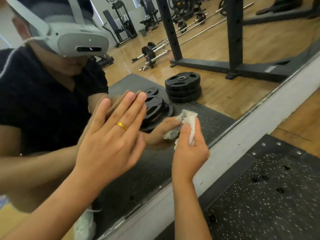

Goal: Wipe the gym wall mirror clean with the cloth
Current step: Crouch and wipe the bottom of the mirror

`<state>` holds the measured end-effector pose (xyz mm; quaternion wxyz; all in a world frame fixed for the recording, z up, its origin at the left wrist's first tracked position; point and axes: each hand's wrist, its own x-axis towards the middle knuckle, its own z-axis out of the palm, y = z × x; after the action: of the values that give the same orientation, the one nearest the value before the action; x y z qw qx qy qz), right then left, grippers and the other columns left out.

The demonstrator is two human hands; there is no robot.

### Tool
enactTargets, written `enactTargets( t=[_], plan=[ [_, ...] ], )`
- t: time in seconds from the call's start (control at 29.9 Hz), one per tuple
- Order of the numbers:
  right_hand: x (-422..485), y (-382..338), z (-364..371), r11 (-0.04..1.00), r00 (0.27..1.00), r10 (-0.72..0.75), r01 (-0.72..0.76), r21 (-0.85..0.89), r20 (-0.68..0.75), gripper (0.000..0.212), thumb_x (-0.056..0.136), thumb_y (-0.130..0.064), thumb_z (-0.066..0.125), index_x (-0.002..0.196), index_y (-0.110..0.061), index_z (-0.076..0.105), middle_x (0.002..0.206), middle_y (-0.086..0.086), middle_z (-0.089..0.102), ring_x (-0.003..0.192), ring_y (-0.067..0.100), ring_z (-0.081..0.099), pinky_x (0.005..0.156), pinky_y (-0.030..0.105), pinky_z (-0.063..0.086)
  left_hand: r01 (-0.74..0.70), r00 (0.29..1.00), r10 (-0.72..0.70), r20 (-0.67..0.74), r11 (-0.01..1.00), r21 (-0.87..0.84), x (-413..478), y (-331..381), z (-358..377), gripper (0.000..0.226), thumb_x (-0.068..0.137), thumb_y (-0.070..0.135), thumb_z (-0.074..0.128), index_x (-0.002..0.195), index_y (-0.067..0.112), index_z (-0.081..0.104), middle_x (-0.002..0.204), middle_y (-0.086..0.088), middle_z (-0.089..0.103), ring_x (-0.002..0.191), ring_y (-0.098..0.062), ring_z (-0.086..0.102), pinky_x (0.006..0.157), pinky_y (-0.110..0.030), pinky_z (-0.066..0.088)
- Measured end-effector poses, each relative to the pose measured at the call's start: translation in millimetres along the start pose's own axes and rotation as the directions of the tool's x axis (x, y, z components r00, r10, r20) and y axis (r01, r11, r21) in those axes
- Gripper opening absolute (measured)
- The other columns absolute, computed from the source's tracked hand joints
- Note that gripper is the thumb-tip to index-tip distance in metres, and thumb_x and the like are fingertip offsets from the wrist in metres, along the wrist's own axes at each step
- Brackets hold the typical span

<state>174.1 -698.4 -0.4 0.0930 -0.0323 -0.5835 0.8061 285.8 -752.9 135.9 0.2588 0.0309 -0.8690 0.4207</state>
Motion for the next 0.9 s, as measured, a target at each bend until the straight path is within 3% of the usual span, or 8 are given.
enactTargets(
  t=[0.1, 0.2, 0.3, 0.37, 0.47, 0.6, 0.74, 0.9],
  plan=[
    [4, -25, 11, 0.988, 0.986, -0.151, 0.147, 0.054, 0.070, 0.050, 0.095, -0.049, 0.061, 0.140, -0.029, 0.058, 0.107, -0.021, 0.069, 0.091, -0.013, 0.065, 0.081, 0.020, 0.056, -0.014, 1.000, 0.014, 0.008, 1.000, -0.001, -2, 0, 2, 0.059, 0.100, 0.027, 0.050, 0.152, 0.000, 0.044, 0.165, -0.014, 0.033, 0.153, -0.028, 0.031, 0.127, -0.052, 0.016],
    [23, -28, 10, 0.934, 0.924, -0.351, 0.357, -0.018, 0.153, 0.049, 0.096, -0.046, 0.059, 0.141, -0.030, 0.052, 0.095, 0.000, 0.077, 0.081, 0.012, 0.071, 0.070, 0.031, 0.059, -0.041, 0.999, 0.041, 0.028, 0.999, 0.032, -4, -4, 3, 0.064, 0.100, 0.030, 0.049, 0.155, 0.000, 0.039, 0.167, -0.015, 0.028, 0.155, -0.029, 0.028, 0.127, -0.053, 0.014],
    [43, -12, 2, 0.960, 0.958, -0.275, 0.279, -0.033, 0.084, 0.049, 0.095, -0.048, 0.058, 0.140, -0.030, 0.058, 0.102, -0.009, 0.075, 0.087, 0.003, 0.069, 0.078, 0.039, 0.061, -0.049, 0.998, 0.048, 0.039, 0.999, 0.021, -2, -3, 2, 0.065, 0.099, 0.031, 0.048, 0.155, 0.000, 0.039, 0.168, -0.014, 0.027, 0.155, -0.028, 0.027, 0.128, -0.051, 0.011],
    [45, -15, 8, 0.961, 0.961, -0.274, 0.273, -0.031, -0.029, 0.049, 0.096, -0.046, 0.056, 0.137, -0.021, 0.066, 0.109, -0.011, 0.073, 0.095, -0.005, 0.064, 0.086, 0.026, 0.059, -0.045, 0.998, 0.045, 0.043, 0.999, 0.000, -2, -4, 0, 0.066, 0.098, 0.032, 0.049, 0.155, 0.001, 0.039, 0.168, -0.014, 0.026, 0.155, -0.028, 0.027, 0.128, -0.050, 0.009],
    [53, -37, 31, 0.905, 0.903, -0.422, 0.415, -0.092, -0.076, 0.046, 0.099, -0.037, 0.055, 0.134, -0.011, 0.068, 0.098, 0.005, 0.078, 0.082, 0.006, 0.067, 0.072, 0.020, 0.052, -0.039, 0.999, 0.039, 0.007, 0.999, -0.031, -5, -5, 5, 0.066, 0.097, 0.032, 0.051, 0.154, 0.000, 0.041, 0.166, -0.013, 0.030, 0.154, -0.027, 0.029, 0.127, -0.050, 0.013],
    [96, -29, 19, 0.694, 0.727, -0.681, 0.679, -0.239, 0.086, 0.043, 0.103, -0.037, 0.054, 0.135, -0.011, 0.066, 0.079, 0.004, 0.072, 0.064, 0.016, 0.064, 0.059, 0.029, 0.049, -0.041, 0.998, 0.039, -0.052, 0.999, -0.034, -1, -3, 9, 0.065, 0.097, 0.031, 0.051, 0.153, -0.001, 0.042, 0.165, -0.014, 0.032, 0.153, -0.028, 0.031, 0.126, -0.053, 0.015],
    [101, 14, -20, 0.871, 0.925, -0.374, 0.376, -0.316, 0.069, 0.056, 0.100, -0.053, 0.042, 0.143, -0.024, 0.062, 0.077, 0.001, 0.071, 0.070, 0.026, 0.067, 0.065, 0.046, 0.057, -0.033, 0.998, 0.032, -0.050, 0.999, -0.026, -5, -4, 11, 0.065, 0.098, 0.030, 0.051, 0.153, -0.002, 0.041, 0.166, -0.014, 0.031, 0.152, -0.031, 0.033, 0.124, -0.056, 0.020],
    [65, -4, 5, 0.939, 0.947, -0.321, 0.318, -0.132, -0.004, 0.050, 0.100, -0.047, 0.052, 0.142, -0.021, 0.062, 0.083, -0.010, 0.069, 0.074, 0.008, 0.067, 0.068, 0.035, 0.059, -0.030, 0.999, 0.029, -0.046, 0.999, -0.025, -5, -2, 13, 0.063, 0.098, 0.029, 0.051, 0.152, -0.002, 0.043, 0.165, -0.014, 0.033, 0.153, -0.030, 0.033, 0.124, -0.056, 0.020]
  ],
)
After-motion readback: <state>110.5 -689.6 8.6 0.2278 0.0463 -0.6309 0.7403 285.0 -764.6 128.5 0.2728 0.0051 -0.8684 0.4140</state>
